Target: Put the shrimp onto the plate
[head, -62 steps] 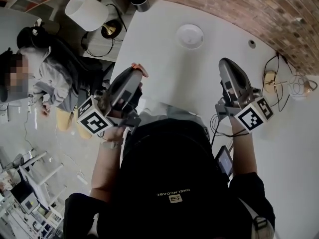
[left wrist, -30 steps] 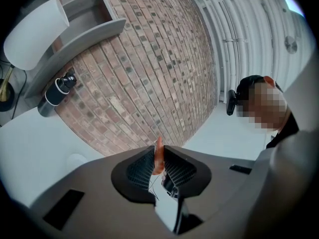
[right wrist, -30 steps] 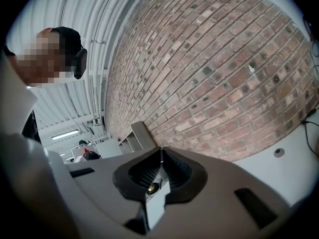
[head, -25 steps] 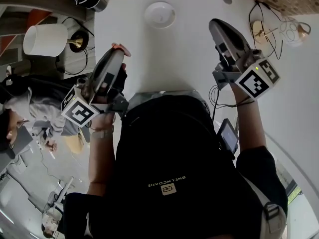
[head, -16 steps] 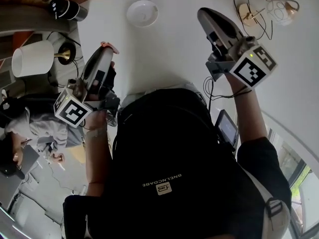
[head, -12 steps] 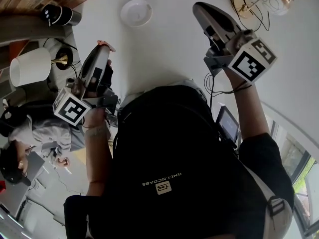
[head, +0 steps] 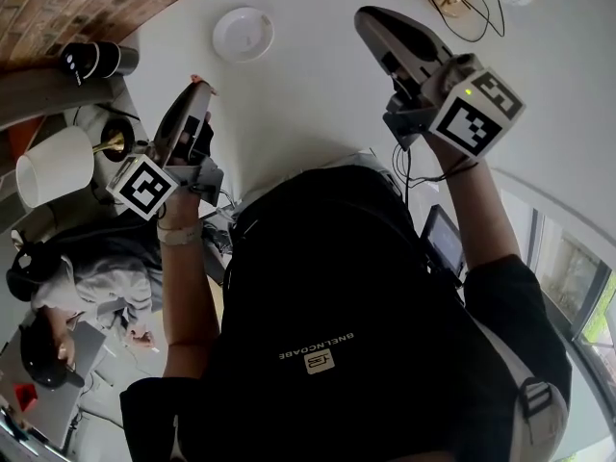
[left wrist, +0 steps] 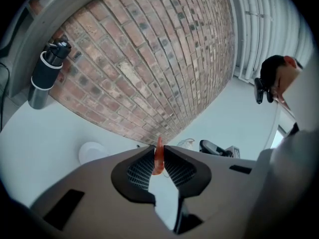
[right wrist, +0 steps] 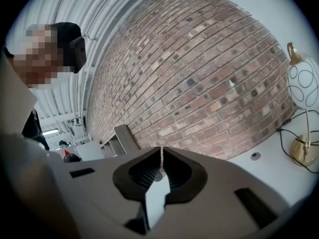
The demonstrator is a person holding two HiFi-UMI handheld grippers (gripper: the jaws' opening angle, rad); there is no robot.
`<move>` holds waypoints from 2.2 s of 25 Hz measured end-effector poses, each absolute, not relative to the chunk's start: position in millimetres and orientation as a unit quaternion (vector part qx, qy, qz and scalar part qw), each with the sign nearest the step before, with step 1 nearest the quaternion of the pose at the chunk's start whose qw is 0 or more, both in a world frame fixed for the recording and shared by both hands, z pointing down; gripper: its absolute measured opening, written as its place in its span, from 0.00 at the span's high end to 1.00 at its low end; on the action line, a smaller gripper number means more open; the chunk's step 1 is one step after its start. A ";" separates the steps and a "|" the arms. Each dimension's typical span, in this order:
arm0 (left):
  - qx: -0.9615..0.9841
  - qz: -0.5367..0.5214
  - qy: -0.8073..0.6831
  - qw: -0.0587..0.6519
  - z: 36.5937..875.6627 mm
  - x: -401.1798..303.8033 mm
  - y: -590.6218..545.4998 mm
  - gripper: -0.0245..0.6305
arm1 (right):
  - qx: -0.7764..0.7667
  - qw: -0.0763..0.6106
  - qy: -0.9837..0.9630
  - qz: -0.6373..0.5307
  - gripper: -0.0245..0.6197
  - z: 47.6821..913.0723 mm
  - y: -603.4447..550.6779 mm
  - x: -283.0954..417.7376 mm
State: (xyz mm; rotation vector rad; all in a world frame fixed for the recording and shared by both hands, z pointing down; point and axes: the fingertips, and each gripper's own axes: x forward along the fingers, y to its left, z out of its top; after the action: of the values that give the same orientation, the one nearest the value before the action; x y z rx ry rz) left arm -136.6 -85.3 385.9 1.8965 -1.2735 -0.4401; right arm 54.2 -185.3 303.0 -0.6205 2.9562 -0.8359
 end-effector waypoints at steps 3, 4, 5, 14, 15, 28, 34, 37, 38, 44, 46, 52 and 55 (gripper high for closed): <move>0.752 -0.127 -0.512 0.396 404.7 -140.2 -99.4 0.87 | -0.202 0.002 0.941 -0.270 0.94 303.7 -185.6 56.4; 0.754 -0.117 -0.511 0.396 410.3 -141.0 -104.8 0.87 | -0.206 0.001 0.940 -0.271 0.94 304.3 -185.6 57.2; 0.756 -0.110 -0.509 0.397 415.6 -142.0 -110.2 0.87 | -0.209 0.000 0.939 -0.272 0.94 305.0 -185.6 57.7; 0.756 -0.063 -0.497 0.421 464.6 -153.4 -146.5 0.87 | -0.243 -0.009 0.929 -0.279 0.94 310.1 -191.7 59.0; 0.755 -0.060 -0.495 0.426 470.7 -154.3 -150.7 0.87 | -0.246 -0.010 0.928 -0.281 0.94 311.1 -192.3 58.7; 0.728 0.002 -0.496 0.473 554.6 -165.5 -192.8 0.87 | -0.291 -0.018 0.908 -0.300 0.94 321.5 -192.1 68.3; 0.713 0.018 -0.495 0.497 584.3 -166.2 -203.4 0.87 | -0.305 -0.024 0.899 -0.314 0.94 333.0 -191.5 73.2; 0.706 0.032 -0.496 0.505 598.6 -166.4 -206.2 0.87 | -0.312 -0.025 0.895 -0.318 0.94 336.3 -191.5 73.9; 0.703 0.038 -0.498 0.507 602.7 -167.0 -206.9 0.87 | -0.313 -0.025 0.894 -0.320 0.94 337.0 -191.3 74.1; 0.690 0.073 -0.504 0.515 624.9 -167.8 -209.1 0.87 | -0.321 -0.029 0.889 -0.325 0.94 341.2 -187.6 76.7; 0.686 0.072 -0.506 0.518 628.8 -168.4 -210.6 0.87 | -0.324 -0.029 0.887 -0.327 0.94 342.5 -187.6 79.4; 0.679 0.084 -0.506 0.525 640.7 -164.0 -212.2 0.87 | -0.333 -0.026 0.883 -0.330 0.94 344.8 -186.2 87.7; 0.675 0.101 -0.511 0.523 647.2 -164.5 -211.7 0.87 | -0.337 -0.024 0.881 -0.332 0.94 345.7 -185.7 90.5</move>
State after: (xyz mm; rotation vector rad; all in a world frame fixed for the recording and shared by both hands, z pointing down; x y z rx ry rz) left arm -164.5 -211.7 647.2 1.6152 -1.2229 0.2413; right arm 90.5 -185.7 345.7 -1.0737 2.8108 -1.0583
